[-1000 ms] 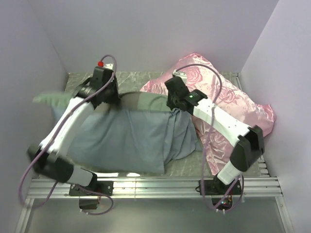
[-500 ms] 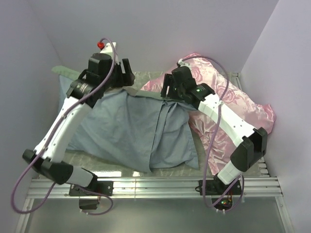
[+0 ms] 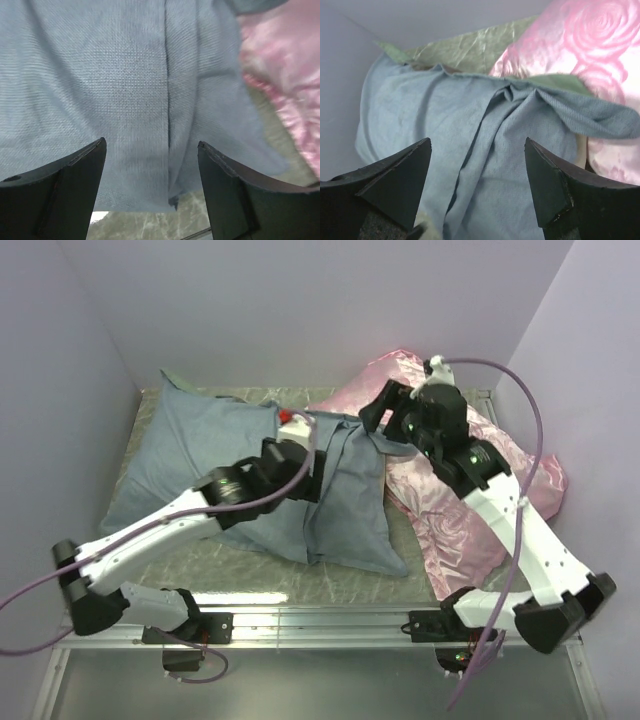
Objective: Remove the pillowcase from the pillow
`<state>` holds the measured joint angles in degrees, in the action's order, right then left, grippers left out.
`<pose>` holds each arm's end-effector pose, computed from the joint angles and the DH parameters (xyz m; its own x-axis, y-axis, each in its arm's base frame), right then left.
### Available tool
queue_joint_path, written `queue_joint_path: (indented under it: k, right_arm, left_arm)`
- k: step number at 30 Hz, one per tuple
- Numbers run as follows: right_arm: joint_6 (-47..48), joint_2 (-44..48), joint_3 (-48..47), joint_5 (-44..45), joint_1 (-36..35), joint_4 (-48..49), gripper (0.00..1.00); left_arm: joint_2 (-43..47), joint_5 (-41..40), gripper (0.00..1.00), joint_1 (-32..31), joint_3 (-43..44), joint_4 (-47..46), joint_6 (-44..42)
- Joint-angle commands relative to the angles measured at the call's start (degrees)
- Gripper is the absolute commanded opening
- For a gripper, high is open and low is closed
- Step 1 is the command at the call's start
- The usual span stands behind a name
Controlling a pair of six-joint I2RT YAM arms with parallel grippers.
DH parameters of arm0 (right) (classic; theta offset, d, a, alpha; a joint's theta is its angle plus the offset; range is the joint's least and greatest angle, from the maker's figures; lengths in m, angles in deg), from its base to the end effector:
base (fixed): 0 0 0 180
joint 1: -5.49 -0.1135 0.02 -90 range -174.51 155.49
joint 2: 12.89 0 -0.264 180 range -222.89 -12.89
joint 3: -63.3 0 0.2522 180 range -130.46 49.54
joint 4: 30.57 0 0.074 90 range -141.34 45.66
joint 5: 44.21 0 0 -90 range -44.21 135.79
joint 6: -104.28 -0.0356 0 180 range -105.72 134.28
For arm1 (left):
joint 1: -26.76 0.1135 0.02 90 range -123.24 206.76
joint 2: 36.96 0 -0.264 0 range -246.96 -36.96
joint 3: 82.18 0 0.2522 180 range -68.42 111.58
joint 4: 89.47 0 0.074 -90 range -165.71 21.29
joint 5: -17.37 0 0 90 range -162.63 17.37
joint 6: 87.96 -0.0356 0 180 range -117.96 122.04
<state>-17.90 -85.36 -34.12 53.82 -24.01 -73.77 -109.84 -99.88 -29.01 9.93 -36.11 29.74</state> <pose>0.2400 0.1301 0.4374 -0.4289 0.3633 -0.8271 -0.1698 0.8668 0.4688 0.1642 -0.2123 0.3896 -0.5220 0.0326 -0.8523 0.3153 0.9359 -0.1573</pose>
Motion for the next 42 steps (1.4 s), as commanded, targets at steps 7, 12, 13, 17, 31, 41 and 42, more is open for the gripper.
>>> queue_joint_path:
  k: [7, 12, 13, 17, 31, 41, 42]
  right_arm:
    - [-4.1, 12.6, 22.6, -0.8, -6.0, 9.4, 0.81]
    - [-5.1, 13.1, 26.0, 0.0, -9.3, 11.2, 0.80]
    - [-5.2, 13.0, 26.1, 0.1, -9.7, 11.4, 0.80]
    - [-5.3, 12.3, 25.8, 1.5, -11.7, 11.5, 0.80]
    - [-5.5, 6.9, 23.9, -0.4, -11.8, 14.0, 0.76]
    - [-3.8, -7.5, 13.3, 1.2, -15.8, 11.5, 0.70]
    - [-4.0, -8.6, 12.7, 1.5, -15.8, 10.7, 0.67]
  left_arm:
    - [-7.6, -8.9, 0.75, -1.9, -1.1, -3.1, 1.7]
    - [-8.6, -11.5, 0.65, -1.8, -1.8, -2.4, 2.7]
    - [-8.8, -11.3, 0.61, -1.7, -2.0, -2.8, 2.4]
    - [-8.9, -8.3, 0.59, -1.3, -2.8, -4.7, 1.5]
    - [-9.2, -6.8, 0.10, 3.1, -3.9, -5.8, 1.6]
    - [-2.5, -11.0, 0.00, 6.1, -6.1, -3.3, 6.0]
    - [-2.3, -10.9, 0.00, 6.4, -6.3, -3.1, 6.4]
